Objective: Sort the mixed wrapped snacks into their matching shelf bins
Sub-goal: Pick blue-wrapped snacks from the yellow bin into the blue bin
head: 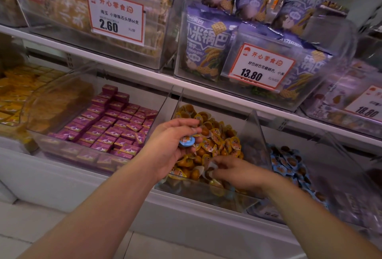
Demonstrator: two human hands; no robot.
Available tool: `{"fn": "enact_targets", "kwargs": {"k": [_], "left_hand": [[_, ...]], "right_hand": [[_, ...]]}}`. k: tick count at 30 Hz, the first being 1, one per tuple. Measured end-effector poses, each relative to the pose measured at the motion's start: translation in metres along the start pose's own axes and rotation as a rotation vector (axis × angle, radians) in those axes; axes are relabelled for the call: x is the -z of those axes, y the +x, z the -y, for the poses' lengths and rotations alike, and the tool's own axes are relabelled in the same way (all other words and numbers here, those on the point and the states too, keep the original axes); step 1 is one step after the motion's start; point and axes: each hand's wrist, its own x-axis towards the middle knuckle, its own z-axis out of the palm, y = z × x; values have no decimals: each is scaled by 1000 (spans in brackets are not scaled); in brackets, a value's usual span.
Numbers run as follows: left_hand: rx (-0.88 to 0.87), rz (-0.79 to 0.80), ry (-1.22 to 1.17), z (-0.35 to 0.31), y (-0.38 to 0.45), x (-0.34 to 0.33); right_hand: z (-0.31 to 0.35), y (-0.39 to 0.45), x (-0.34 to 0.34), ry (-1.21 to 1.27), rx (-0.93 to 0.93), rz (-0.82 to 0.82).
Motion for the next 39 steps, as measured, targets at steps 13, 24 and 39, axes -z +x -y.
{"fn": "enact_targets", "kwargs": {"k": [13,24,39], "left_hand": [[-128,-129,386,28,5,-24],[-774,82,1240,75,3,-79],[-652,294,1191,98,24,-90]], "right_hand": [[1,-13,-8,372,91,-641],[24,-49,-7,1492,196,-337],[-132,-93,93,898,-43,-956]]}}
